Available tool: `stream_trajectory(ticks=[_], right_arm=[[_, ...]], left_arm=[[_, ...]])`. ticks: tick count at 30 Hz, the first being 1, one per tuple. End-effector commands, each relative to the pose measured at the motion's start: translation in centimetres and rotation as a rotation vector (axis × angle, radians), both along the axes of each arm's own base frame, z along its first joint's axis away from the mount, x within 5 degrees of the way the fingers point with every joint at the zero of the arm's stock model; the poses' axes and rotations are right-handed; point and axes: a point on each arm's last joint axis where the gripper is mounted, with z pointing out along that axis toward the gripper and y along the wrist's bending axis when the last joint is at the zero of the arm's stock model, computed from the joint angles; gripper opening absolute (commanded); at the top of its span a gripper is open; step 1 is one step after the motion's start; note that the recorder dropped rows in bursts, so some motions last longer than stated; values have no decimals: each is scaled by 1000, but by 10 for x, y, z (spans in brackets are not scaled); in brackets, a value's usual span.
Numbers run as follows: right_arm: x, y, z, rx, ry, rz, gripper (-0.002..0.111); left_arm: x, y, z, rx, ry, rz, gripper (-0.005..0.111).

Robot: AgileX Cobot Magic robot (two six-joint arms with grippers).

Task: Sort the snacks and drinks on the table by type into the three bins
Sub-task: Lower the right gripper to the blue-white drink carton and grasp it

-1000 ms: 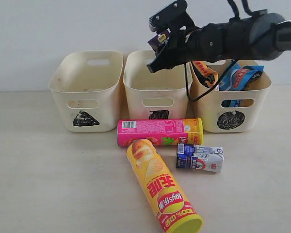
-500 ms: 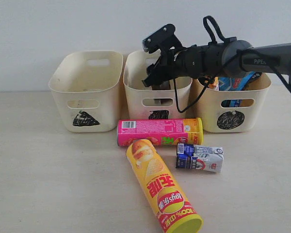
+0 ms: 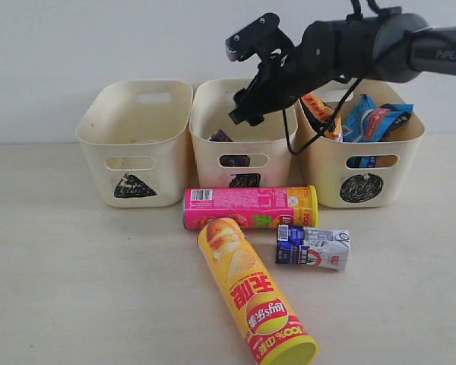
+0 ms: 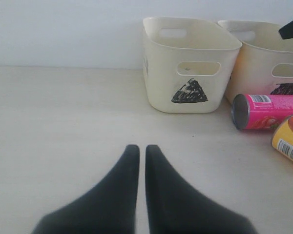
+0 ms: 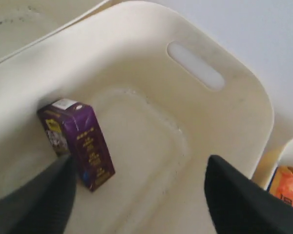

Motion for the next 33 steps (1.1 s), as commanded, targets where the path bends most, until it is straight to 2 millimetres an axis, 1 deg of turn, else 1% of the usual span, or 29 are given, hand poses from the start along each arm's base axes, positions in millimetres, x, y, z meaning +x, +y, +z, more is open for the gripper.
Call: stream_trajectory(ticks=[1, 2, 3, 4, 5, 6, 8, 11, 14, 16, 17, 18, 19, 20, 22, 24, 27, 29, 30, 31, 33], right_arm=[[-20, -12, 32, -82, 78, 11, 42], [-25, -15, 38, -104, 95, 13, 33], [-30, -18, 43, -126, 108, 14, 22], [-38, -23, 52, -160, 141, 14, 5], [-42, -25, 57, -172, 156, 14, 0], [-50, -29, 64, -193, 183, 15, 0], [-61, -35, 69, -247, 243, 32, 0], [-71, -40, 68, -316, 337, 66, 0], [-83, -44, 62, -397, 468, 125, 0], [-84, -43, 61, -398, 468, 167, 0], [-88, -43, 59, -402, 476, 192, 0], [-94, -43, 51, -435, 492, 278, 0], [-98, -45, 48, -454, 494, 318, 0], [-104, -52, 37, -472, 529, 366, 0], [-107, -63, 24, -483, 578, 386, 0], [-108, -73, 14, -474, 618, 384, 0], [-112, -80, -1, -413, 689, 383, 0], [-115, -81, -11, -405, 699, 420, 1], [-116, -81, -15, -404, 695, 437, 4], [-116, -80, -19, -397, 682, 446, 12], [-115, -77, -23, -384, 669, 490, 36]], left_arm=[[0, 0, 2, -6, -14, 4, 4], [0, 0, 2, -6, -14, 4, 4], [0, 0, 2, -6, -14, 4, 4], [0, 0, 2, -6, -14, 4, 4], [0, 0, 2, -6, -14, 4, 4], [0, 0, 2, -6, -14, 4, 4], [0, 0, 2, -6, -14, 4, 4], [0, 0, 2, -6, -14, 4, 4], [0, 0, 2, -6, -14, 4, 4], [0, 0, 2, -6, -14, 4, 4], [0, 0, 2, -6, -14, 4, 4], [0, 0, 2, -6, -14, 4, 4], [0, 0, 2, -6, -14, 4, 4], [0, 0, 2, -6, -14, 4, 4], [0, 0, 2, -6, -14, 4, 4], [0, 0, 2, -6, -14, 4, 4], [0, 0, 2, -6, -14, 4, 4], [0, 0, 2, -6, -14, 4, 4], [0, 0, 2, -6, -14, 4, 4], [0, 0, 2, -6, -14, 4, 4], [0, 0, 2, -6, -14, 4, 4]])
